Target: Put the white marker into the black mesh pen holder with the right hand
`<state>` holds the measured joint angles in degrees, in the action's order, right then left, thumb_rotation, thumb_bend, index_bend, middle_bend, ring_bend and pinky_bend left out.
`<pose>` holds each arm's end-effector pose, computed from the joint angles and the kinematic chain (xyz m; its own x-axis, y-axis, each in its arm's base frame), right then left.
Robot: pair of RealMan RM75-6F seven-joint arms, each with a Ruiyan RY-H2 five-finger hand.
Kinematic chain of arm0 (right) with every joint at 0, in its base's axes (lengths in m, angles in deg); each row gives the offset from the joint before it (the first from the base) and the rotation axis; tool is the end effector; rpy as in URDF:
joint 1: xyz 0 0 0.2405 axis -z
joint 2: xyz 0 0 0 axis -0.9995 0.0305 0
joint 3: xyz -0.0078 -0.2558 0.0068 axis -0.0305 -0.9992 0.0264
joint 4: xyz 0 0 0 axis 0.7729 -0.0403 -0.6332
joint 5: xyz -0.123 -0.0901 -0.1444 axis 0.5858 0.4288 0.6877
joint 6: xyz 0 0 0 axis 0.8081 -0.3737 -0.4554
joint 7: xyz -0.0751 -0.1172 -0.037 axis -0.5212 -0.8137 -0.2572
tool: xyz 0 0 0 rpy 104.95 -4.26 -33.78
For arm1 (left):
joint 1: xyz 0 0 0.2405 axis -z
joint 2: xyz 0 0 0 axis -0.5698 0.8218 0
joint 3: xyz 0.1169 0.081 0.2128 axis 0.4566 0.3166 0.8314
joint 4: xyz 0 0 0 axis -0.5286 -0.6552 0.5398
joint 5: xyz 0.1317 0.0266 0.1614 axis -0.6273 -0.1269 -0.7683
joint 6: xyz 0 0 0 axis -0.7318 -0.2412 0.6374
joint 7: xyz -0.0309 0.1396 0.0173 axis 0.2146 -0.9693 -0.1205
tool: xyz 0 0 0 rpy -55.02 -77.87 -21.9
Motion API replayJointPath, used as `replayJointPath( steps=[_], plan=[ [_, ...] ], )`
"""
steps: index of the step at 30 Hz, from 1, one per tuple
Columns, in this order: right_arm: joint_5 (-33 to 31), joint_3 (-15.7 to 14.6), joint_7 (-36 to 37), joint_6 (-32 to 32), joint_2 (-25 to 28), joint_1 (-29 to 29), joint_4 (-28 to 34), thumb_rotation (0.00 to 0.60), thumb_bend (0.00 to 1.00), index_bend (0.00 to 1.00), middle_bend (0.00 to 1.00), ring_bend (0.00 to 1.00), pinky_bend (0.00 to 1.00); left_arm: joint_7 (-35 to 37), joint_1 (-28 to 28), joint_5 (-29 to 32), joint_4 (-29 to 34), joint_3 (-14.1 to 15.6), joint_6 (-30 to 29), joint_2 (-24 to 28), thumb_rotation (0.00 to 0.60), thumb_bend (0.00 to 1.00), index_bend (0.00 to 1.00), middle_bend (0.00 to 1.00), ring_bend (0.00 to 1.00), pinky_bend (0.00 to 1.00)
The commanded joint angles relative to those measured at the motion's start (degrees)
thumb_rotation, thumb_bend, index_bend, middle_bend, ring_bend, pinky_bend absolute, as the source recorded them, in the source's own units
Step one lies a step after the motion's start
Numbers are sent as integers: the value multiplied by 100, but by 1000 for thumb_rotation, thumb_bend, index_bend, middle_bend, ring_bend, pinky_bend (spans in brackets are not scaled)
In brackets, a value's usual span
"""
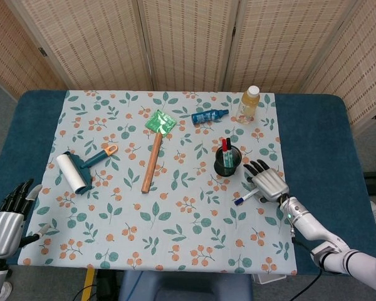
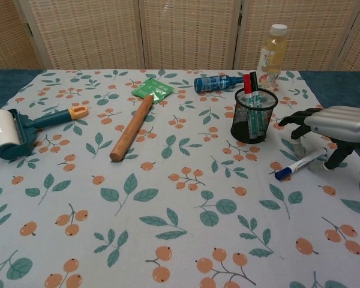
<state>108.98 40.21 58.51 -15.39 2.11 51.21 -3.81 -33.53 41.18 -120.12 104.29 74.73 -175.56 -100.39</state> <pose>-0.2710 -0.3461 0.0058 0.6794 -0.2904 0.6738 -0.7176 -0.4543 0.5279 -0.2939 0.1835 0.1515 0.4584 -0.0856 0.8846 0.8724 -0.1464 -0.4663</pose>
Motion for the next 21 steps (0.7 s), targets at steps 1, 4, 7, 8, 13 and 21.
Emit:
replayJointPath(
  steps=[1, 4, 7, 8, 13, 21],
  plan=[
    [-5, 1, 1, -18, -49, -17, -57, 600, 296, 527, 83, 0, 0, 26, -4, -8, -6, -2, -13, 6, 600, 206, 0, 0, 0, 205],
    [-23, 10, -1, -29, -106, -31, -126, 600, 296, 580, 108, 4, 0, 59, -10, -34, -22, -3, -43, 10, 600, 206, 0, 0, 0, 205],
    [-49, 18, -20, -14, -153, -56, -182, 600, 297, 619, 128, 12, 0, 94, -29, -59, -38, -2, -93, 18, 600, 206, 0, 0, 0, 205],
    [-56, 19, -34, -9, -161, -62, -187, 600, 296, 622, 131, 13, 0, 99, -35, -58, -38, -3, -104, 21, 600, 206, 0, 0, 0, 205],
    [-59, 27, -110, -63, -124, -80, -106, 600, 297, 637, 137, 13, 0, 108, -67, -69, -31, -7, -162, 38, 600, 206, 0, 0, 0, 205],
    [200, 71, -417, -996, 703, 178, 1107, 600, 296, 640, 139, 15, 0, 57, -79, -48, -42, -22, -165, 24, 600, 206, 0, 0, 0, 205]
  ],
)
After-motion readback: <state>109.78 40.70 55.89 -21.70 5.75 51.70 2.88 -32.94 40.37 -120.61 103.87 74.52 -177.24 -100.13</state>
